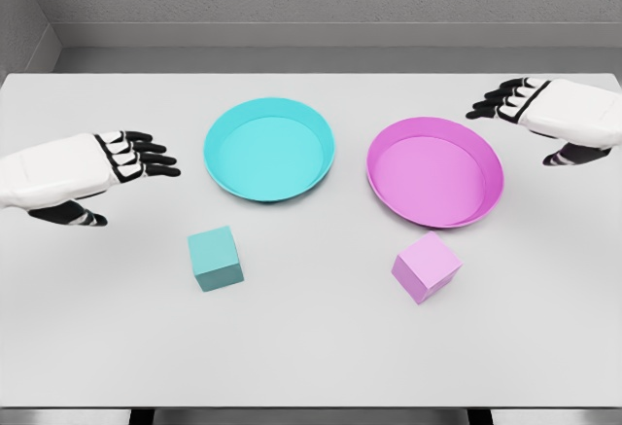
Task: Place the blocks in the corresponding plates according to their colors
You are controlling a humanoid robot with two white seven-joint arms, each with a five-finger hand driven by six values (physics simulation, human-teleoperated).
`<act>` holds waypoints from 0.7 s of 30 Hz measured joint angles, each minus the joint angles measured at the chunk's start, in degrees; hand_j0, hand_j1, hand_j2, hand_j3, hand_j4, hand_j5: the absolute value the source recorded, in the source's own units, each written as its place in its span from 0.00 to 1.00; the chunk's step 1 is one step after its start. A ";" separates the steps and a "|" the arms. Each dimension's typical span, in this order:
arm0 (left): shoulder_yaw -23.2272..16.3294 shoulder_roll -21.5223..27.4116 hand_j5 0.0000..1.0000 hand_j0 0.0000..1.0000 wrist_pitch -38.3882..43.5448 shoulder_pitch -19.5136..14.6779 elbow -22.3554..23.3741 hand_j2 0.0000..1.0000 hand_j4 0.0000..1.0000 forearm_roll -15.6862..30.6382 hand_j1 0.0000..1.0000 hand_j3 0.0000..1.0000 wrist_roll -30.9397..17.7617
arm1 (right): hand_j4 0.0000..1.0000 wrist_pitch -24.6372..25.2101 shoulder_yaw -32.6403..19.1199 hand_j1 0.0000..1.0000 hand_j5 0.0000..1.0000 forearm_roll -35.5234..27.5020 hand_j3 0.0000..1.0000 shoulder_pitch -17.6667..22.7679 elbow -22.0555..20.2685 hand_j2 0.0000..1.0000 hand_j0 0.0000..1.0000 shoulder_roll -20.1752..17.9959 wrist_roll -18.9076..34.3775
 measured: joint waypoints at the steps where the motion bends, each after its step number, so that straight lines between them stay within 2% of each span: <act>1: -0.04 -0.04 1.00 1.00 0.00 -0.09 -0.02 1.00 1.00 -0.04 1.00 1.00 -0.07 | 1.00 0.00 -0.03 1.00 1.00 0.01 1.00 -0.18 0.11 1.00 1.00 -0.01 0.04; 4: -0.10 -0.90 1.00 1.00 0.00 -2.10 -0.13 1.00 1.00 -0.60 1.00 1.00 -1.70 | 1.00 -0.03 -1.28 1.00 1.00 0.00 1.00 0.26 0.67 1.00 1.00 -0.15 0.11; 8: -0.19 -5.10 1.00 1.00 -0.02 -3.87 -0.21 1.00 1.00 -1.42 1.00 1.00 -9.19 | 1.00 -0.01 -5.63 1.00 1.00 0.23 1.00 0.79 3.93 1.00 1.00 -0.10 0.41; 10: -0.29 -6.61 1.00 1.00 -0.04 -4.13 -0.22 1.00 1.00 -1.57 1.00 1.00 -11.49 | 1.00 -0.06 -6.45 1.00 1.00 0.43 1.00 4.30 3.89 1.00 1.00 0.05 0.56; 12: -0.61 -8.41 1.00 1.00 -0.05 -4.22 -0.23 1.00 1.00 -1.65 1.00 1.00 -13.77 | 1.00 -0.08 -6.78 1.00 1.00 0.57 1.00 8.00 1.34 1.00 1.00 0.97 0.64; 15: -0.87 -10.53 1.00 1.00 -0.06 -4.30 -0.23 1.00 1.00 -1.71 1.00 1.00 -16.18 | 1.00 -0.02 -6.63 1.00 1.00 0.48 1.00 8.00 -1.62 1.00 1.00 2.11 0.67; 17: -1.51 -11.85 1.00 1.00 -0.05 -5.89 -0.23 1.00 1.00 -1.68 1.00 1.00 -17.33 | 1.00 0.00 -4.68 1.00 1.00 0.47 1.00 8.00 -3.57 1.00 1.00 2.40 0.68; 21: -3.27 -14.13 1.00 1.00 -0.08 -5.98 -0.23 1.00 1.00 -1.71 1.00 1.00 -19.19 | 1.00 -0.01 -1.11 1.00 1.00 0.48 1.00 7.91 -6.69 1.00 1.00 2.62 0.69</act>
